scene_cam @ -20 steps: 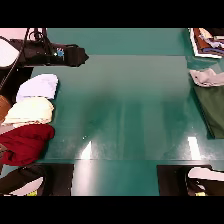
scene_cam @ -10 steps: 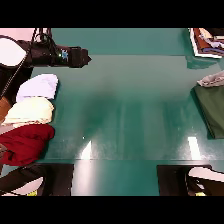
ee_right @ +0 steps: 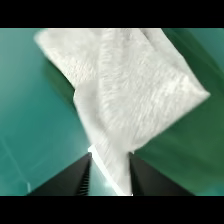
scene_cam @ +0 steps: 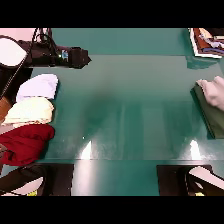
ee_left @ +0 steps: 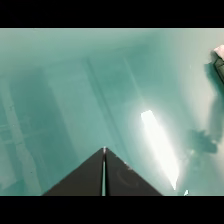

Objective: Fold the shirts.

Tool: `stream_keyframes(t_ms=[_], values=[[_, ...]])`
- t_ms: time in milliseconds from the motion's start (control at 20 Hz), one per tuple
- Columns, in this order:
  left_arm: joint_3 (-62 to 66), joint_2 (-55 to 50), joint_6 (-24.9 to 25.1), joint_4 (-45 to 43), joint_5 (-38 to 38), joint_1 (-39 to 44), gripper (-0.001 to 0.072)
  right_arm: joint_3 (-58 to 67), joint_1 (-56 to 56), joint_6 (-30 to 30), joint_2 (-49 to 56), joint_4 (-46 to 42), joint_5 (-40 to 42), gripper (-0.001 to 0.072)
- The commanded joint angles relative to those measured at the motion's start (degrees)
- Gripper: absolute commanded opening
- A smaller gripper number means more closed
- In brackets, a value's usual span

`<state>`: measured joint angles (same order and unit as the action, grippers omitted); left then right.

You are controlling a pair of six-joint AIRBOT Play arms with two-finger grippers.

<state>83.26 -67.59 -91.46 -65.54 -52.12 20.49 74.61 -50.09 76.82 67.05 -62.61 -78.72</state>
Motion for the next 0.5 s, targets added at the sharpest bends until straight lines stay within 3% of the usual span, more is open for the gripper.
stream_keyframes(t_ms=[0,50,250,450], values=[[0.00,-0.02,0.42,-0.02,-0.59,0.00,0.0023,-6.40,-4.33,0.74,-2.84,-6.99,-2.32,0.0427],[0.00,-0.04,0.42,-0.02,-0.92,0.00,0.0023,-6.45,-5.20,0.74,-2.82,-6.34,-3.17,0.0469],[0.00,-0.04,0.42,-0.02,-1.44,0.00,0.0023,-2.71,-2.56,0.74,-2.82,3.08,-5.09,0.0468],[0.00,-0.02,0.37,-0.35,-1.68,-0.02,0.0023,1.55,12.63,0.74,-2.80,9.14,-6.45,0.0468]])
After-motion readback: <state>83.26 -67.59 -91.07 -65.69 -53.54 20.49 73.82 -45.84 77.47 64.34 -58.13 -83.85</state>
